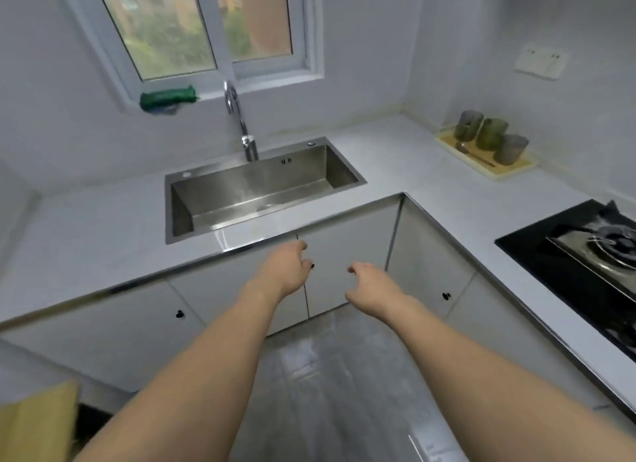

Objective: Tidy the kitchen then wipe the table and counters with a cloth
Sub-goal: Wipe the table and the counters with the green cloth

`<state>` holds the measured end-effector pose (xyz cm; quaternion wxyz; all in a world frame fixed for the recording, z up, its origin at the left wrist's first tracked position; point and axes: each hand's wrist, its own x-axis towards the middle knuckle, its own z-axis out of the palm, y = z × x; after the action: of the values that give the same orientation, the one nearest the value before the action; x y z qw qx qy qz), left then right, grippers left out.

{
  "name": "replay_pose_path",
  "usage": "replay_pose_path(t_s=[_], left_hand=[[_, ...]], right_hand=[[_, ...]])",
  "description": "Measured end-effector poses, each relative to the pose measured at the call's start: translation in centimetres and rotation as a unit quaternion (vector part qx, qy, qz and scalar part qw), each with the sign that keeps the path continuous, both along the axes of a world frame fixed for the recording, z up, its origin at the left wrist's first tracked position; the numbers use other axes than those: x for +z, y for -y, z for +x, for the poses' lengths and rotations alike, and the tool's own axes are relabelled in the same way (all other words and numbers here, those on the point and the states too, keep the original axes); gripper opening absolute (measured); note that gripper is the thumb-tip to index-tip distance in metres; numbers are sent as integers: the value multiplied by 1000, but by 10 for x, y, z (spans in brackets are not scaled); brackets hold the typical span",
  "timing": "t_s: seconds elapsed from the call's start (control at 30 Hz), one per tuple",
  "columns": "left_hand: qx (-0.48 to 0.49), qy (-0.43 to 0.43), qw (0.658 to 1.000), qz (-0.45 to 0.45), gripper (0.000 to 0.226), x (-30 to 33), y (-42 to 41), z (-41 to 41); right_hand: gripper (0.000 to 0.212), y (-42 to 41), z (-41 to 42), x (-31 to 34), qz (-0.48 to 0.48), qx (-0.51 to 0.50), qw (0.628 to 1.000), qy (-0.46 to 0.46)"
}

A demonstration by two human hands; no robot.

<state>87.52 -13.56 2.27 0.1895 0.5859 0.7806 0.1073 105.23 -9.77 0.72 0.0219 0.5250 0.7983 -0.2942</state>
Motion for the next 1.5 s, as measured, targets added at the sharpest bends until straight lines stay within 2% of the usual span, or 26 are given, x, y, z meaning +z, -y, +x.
replay_pose_path(t_s=[0.1, 0.3, 0.5, 0.63, 0.93, 1.23, 1.33, 1.5], left_hand=[[38, -12, 999, 35, 43, 18, -15, -46], [93, -17, 994, 46, 43, 38, -60, -134], [160, -39, 984, 68, 42, 58, -136, -221], [191, -55, 978, 56, 43, 78, -196, -275], [243, -42, 965, 89, 44, 115, -277, -368], [280, -64, 951, 117, 39, 151, -314, -486], [272, -76, 952, 117, 33, 162, -330, -523], [240, -84, 960, 119, 37, 158, -361, -586]], right_hand=[[55, -27, -48, 14, 3, 24, 1000, -8], [49, -94, -136, 24, 30, 77, 996, -11], [39, -200, -238, 40, 65, 135, 987, -56], [49, -271, -297, 58, 56, 183, 979, -67], [51, -380, -413, 113, 85, 246, 960, -104], [49, -439, -513, 145, 107, 260, 949, -144], [49, -458, -546, 149, 130, 248, 951, -135], [49, -489, -612, 144, 141, 227, 956, -117]])
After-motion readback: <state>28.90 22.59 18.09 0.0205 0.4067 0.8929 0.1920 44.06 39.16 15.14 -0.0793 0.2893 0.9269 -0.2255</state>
